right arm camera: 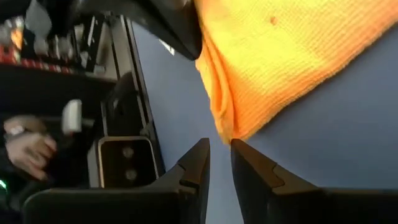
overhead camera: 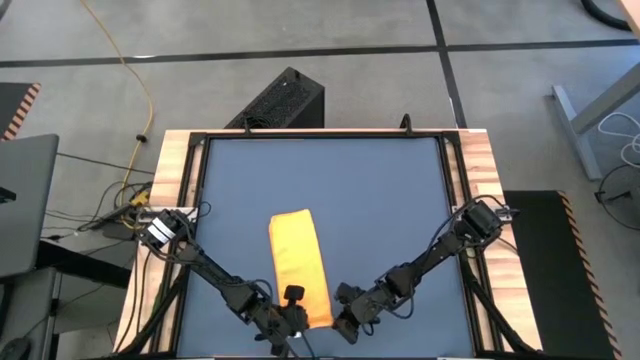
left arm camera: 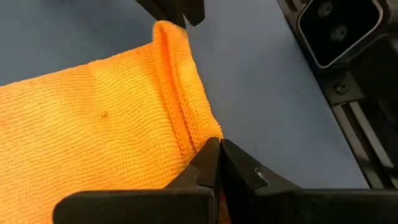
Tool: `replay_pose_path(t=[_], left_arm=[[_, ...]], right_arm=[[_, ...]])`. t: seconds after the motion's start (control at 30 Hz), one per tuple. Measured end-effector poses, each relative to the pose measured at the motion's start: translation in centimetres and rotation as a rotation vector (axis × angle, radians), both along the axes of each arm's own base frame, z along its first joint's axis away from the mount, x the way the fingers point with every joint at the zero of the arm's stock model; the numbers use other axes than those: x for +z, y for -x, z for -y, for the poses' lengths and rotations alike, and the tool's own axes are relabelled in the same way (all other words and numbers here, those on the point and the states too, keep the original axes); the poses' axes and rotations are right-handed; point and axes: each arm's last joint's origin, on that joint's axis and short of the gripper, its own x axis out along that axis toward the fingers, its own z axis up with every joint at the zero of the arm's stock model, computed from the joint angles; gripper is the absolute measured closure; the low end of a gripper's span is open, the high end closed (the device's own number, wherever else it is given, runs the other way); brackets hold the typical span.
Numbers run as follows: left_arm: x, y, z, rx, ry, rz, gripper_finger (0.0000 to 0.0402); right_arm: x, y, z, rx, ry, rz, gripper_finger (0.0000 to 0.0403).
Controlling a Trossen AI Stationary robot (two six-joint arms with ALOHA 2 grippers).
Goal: Roll towel
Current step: Roll the orange microfiber towel
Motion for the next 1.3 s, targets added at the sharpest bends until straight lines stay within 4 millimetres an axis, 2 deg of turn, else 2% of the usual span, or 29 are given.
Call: replay_pose_path(t=[0.13,0.23,0.33,0.47,0.6,0.8,0.93,1.13,1.3], left_arm=[[-0.2,0.1,0.0,0.000,0.011,-0.017,0.0401],[-0.2,0.2,0.0,-0.021,0.029,-0.034,0.0401],[-0.3,0.1,0.0,-0.036,0.043,-0.049,0.0401],[-0.3,-0.2,-0.5,-0.043,0.061,-0.065,0.0401],[-0.3,-0.4,-0.8,-0.042,0.069,-0.071,0.0401],[-0.3,-0.6,-1.0,-0.041,0.071,-0.069,0.0401],[-0.3,-0.7,-1.0,-0.035,0.074,-0.070,0.0401],[-0.3,-0.6,-1.0,-0.041,0.077,-0.076,0.0401],[-0.4,-0.6,-1.0,-0.047,0.072,-0.075,0.0401]], right_arm=[[1.8,0.5,0.3,0.078,0.110,0.055,0.0310],[2.7,1.1,0.5,0.160,0.277,0.105,0.0310],[3.3,1.6,-0.1,0.318,0.494,0.256,0.0310],[2.9,2.2,-2.3,0.528,0.769,0.481,0.0310],[1.9,2.4,-3.8,0.638,0.937,0.567,0.0310],[0.3,1.0,-4.2,0.672,1.014,0.560,0.0294],[0.3,-0.1,-4.0,0.669,1.047,0.570,0.0269],[0.5,-0.3,-3.9,0.667,1.083,0.563,0.0232],[-0.6,-0.4,-3.5,0.669,1.066,0.496,0.0228]])
